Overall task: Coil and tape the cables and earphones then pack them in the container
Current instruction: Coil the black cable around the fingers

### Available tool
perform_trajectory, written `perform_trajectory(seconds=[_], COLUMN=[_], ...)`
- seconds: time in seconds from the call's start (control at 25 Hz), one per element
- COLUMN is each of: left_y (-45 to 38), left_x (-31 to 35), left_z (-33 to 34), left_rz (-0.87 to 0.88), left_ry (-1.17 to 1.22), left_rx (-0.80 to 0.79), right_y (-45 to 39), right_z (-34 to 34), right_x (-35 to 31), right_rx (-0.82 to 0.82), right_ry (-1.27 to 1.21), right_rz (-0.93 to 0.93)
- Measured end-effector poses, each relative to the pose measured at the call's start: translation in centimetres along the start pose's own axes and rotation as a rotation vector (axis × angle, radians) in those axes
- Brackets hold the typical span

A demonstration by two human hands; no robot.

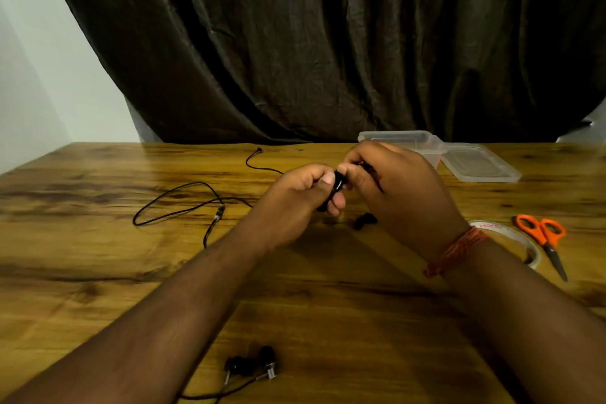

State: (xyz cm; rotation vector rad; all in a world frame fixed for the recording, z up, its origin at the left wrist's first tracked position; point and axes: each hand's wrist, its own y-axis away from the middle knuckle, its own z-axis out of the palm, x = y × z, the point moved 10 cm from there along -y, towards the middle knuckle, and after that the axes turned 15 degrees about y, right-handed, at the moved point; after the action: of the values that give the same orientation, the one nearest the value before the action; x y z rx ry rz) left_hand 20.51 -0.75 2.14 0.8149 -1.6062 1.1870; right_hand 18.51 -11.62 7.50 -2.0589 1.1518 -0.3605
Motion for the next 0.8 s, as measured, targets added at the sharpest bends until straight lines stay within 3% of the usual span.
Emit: perform_trajectory(seconds=[0.12, 0.24, 0.4, 0.52, 0.8], left_y=[0.2, 0.3, 0.0, -0.3, -0.5], left_x=[-0.2, 0.0, 0.6, 1.1, 1.0], left_z=[0.8, 0.9, 0.4, -0.9, -2.5], left_rz=[-0.028, -0.031, 0.010, 0.050, 0.117], left_ry=[0.060, 0.293, 0.636, 0.803, 0.778], left_rx=[-0.073, -0.082, -0.056, 0.021, 0.185], right_y=[-0.3, -0.3, 0.1, 0.7, 2.1], right_z=[-0.4, -0.1, 2.3, 3.9, 6.8], right_x=[1.0, 2.0, 2.4, 1.0, -1.7], right_rx=[0.042, 0.057, -0.063, -0.139, -0.351], right_ry=[-0.047, -0.152, -0.265, -0.273, -0.106], right_rz=[0.044, 0.108, 0.182, 0.127, -0.024])
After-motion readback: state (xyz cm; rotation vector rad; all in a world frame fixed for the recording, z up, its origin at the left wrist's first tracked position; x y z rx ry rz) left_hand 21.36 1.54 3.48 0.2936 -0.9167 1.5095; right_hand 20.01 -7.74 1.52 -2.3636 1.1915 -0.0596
